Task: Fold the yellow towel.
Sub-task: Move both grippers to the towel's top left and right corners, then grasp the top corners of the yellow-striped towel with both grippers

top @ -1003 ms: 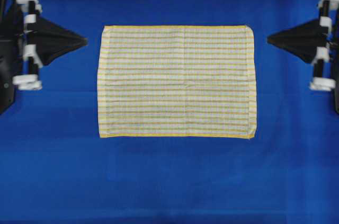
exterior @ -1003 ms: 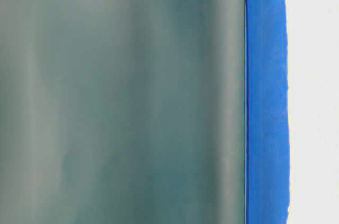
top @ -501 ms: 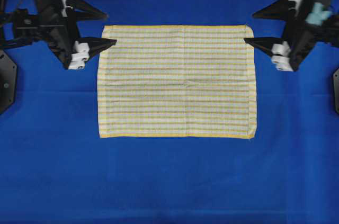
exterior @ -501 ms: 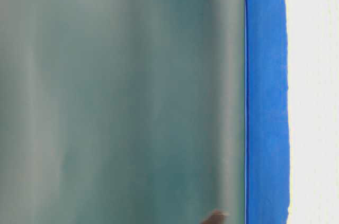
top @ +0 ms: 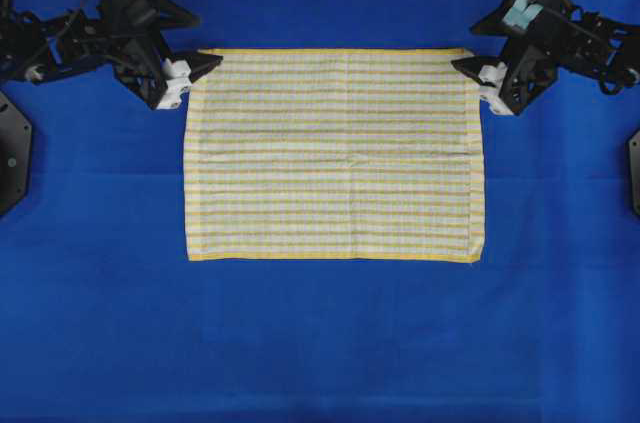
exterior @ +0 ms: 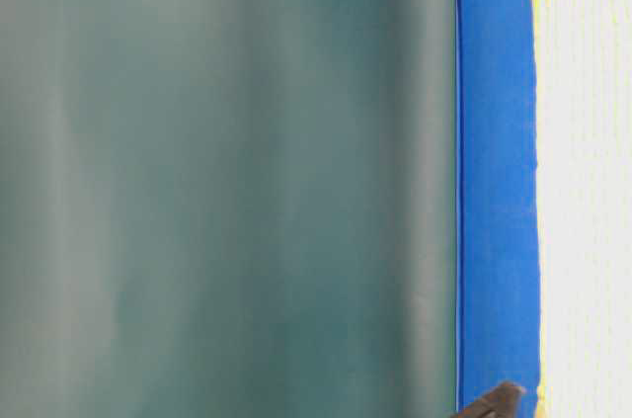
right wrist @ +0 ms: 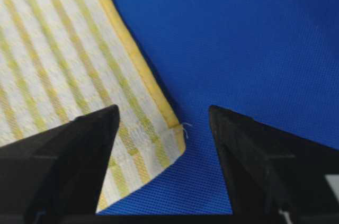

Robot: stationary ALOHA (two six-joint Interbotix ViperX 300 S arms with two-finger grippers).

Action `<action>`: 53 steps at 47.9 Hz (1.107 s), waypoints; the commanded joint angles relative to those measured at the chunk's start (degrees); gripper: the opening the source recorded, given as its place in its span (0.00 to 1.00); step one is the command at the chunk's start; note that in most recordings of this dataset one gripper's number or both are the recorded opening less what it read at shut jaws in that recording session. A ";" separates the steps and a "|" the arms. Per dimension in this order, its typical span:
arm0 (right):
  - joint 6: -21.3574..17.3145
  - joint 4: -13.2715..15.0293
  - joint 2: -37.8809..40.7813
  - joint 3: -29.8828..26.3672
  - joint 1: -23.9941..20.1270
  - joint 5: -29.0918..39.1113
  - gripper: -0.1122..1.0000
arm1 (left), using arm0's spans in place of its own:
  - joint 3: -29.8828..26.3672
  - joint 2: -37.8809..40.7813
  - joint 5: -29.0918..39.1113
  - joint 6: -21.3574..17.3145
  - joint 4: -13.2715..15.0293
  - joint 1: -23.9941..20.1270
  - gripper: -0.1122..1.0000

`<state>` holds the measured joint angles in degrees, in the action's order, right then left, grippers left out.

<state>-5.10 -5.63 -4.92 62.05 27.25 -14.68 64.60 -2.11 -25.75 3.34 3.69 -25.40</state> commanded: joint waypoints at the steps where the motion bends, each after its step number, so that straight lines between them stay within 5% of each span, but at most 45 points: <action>1: 0.09 0.09 0.97 -0.88 0.18 -1.58 0.72 | -0.70 2.46 -2.37 -0.18 -0.18 -0.26 0.82; 16: 0.09 0.00 4.31 -0.88 0.53 -3.60 0.61 | -1.32 8.26 -2.64 -0.18 -0.18 -0.18 0.74; 26: 0.09 0.00 4.57 -0.97 0.44 -3.60 0.16 | -1.41 8.53 -1.76 -0.44 -0.26 0.00 0.29; 31: 0.09 0.00 4.48 -0.97 0.53 -3.60 0.13 | -1.41 8.35 -1.76 -0.62 -0.26 0.18 0.12; 53: -0.09 -0.35 -0.62 -0.79 1.14 -3.87 0.13 | -3.78 1.32 6.33 -8.00 -0.26 -1.58 0.12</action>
<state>-5.10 -5.89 -3.87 61.70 27.95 -18.02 61.96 1.58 -20.74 -4.13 3.52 -26.10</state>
